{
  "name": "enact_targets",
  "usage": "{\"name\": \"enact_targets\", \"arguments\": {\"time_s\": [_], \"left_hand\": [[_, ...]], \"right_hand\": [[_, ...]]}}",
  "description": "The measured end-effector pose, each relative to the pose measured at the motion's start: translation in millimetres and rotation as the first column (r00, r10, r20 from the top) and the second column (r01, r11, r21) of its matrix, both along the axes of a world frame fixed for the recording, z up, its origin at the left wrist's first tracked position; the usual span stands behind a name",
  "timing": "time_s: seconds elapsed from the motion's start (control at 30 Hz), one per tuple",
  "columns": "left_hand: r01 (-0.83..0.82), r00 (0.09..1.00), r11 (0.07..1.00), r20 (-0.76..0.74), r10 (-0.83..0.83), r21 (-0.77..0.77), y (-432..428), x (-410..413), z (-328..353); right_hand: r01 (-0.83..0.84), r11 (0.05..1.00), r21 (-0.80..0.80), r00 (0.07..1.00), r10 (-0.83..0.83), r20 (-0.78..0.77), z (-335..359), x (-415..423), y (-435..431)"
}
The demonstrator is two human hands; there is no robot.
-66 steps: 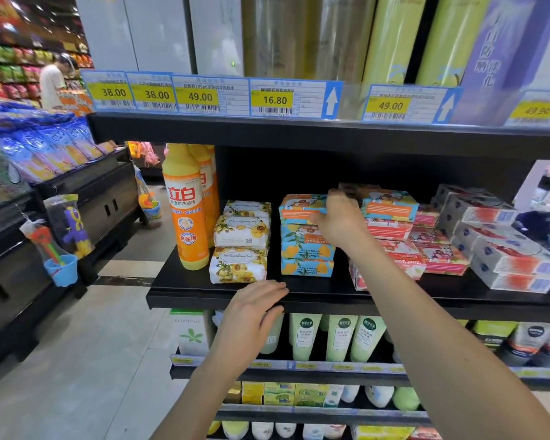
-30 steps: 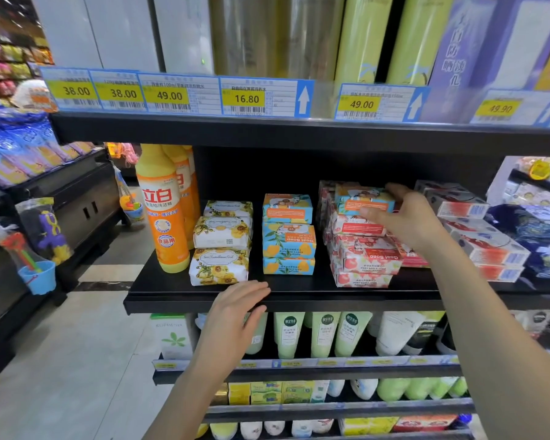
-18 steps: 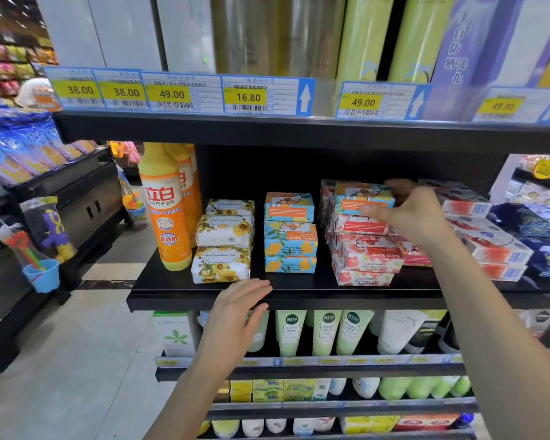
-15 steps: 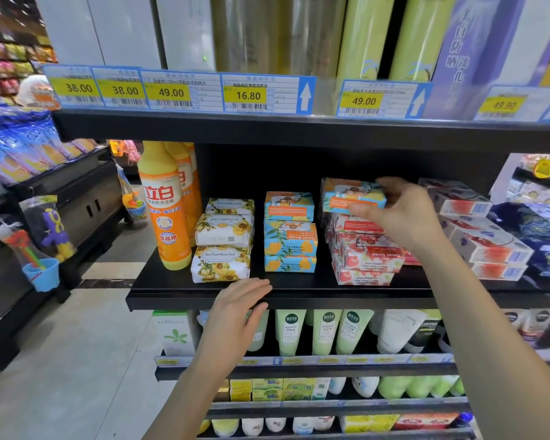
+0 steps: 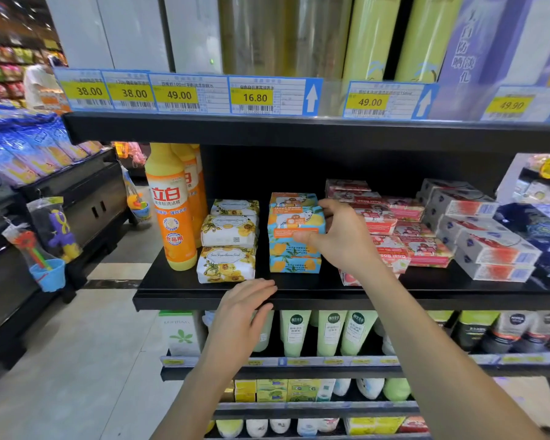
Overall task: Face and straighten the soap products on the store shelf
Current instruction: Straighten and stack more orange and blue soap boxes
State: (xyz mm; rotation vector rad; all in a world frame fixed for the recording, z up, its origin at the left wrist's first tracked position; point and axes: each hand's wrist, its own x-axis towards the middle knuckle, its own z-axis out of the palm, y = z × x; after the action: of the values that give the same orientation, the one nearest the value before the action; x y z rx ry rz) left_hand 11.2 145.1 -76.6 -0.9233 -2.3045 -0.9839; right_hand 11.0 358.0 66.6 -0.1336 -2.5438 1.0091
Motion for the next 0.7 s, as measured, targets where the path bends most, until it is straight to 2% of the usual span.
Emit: {"name": "enact_targets", "arguments": {"time_s": [0.23,0.37,0.7], "left_hand": [[0.012,1.0,1.0,-0.016,-0.012,0.006,-0.2,0.6,0.9],[0.012,1.0,1.0,-0.007,-0.012,0.008,-0.5,-0.5,0.4],[0.021,1.0,1.0,-0.007,-0.021,-0.005,-0.5,-0.3,1.3]], "right_hand": [[0.062,0.992,0.107,0.998,-0.061,-0.011,-8.9,-9.5,-8.2],[0.064,0.993,0.097,0.998,-0.067,0.023,-11.2,-12.8,-9.3],[0.067,0.993,0.095,0.998,-0.066,-0.005,-6.3,-3.5,-10.3]]}}
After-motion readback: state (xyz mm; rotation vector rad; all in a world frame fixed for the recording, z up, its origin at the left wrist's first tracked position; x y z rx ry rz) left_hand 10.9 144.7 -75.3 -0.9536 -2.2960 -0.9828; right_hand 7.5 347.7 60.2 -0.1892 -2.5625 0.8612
